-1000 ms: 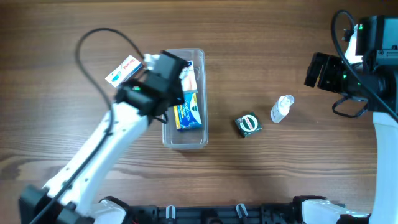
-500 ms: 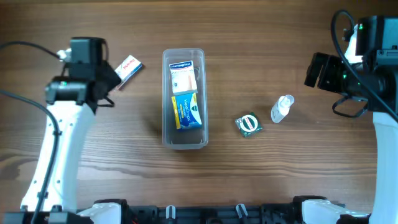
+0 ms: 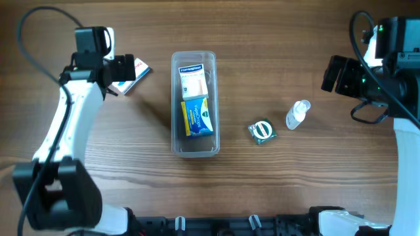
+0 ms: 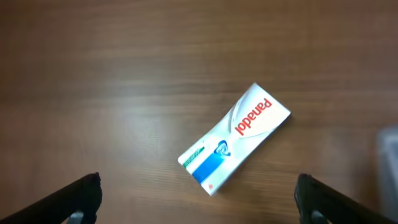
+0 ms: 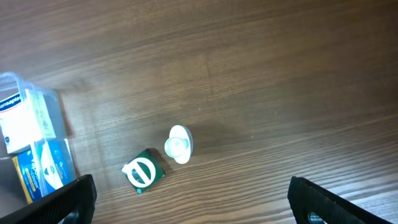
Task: Pack container
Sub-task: 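Withdraw left gripper and move it over the white Panadol box, then lower left gripper and grasp the Panadol box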
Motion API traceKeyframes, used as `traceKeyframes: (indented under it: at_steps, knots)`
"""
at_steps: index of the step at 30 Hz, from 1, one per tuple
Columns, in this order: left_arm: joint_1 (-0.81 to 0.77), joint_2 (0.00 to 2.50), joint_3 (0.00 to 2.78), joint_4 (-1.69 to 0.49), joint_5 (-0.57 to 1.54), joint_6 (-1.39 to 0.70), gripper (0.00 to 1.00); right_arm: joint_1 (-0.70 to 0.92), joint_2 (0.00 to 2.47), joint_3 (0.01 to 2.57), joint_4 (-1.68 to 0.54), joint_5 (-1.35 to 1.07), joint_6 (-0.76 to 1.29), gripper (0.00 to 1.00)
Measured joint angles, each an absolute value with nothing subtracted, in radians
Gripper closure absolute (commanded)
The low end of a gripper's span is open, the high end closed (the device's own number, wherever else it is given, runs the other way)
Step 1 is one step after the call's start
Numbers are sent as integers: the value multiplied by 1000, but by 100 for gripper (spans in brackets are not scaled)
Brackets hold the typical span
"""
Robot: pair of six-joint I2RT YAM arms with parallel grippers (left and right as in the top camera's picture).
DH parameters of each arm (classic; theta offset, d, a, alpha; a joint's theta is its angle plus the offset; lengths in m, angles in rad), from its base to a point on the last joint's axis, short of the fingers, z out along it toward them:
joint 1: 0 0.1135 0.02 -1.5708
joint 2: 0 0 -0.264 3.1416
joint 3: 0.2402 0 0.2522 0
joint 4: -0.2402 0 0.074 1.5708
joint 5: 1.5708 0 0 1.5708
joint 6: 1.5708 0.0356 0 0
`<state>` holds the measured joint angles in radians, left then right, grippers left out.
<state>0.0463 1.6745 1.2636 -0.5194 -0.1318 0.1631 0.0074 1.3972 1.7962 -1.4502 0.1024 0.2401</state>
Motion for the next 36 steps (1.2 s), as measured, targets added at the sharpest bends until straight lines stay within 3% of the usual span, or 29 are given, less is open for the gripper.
traceKeyframes:
  at_steps: [14, 36]
  knots:
    - [46, 1900, 1264, -428, -21, 623, 0, 7, 1397, 1796, -1450, 102, 240, 0]
    - [73, 2013, 1264, -324, 36, 759, 0, 7, 1397, 1796, -1450, 102, 241, 0]
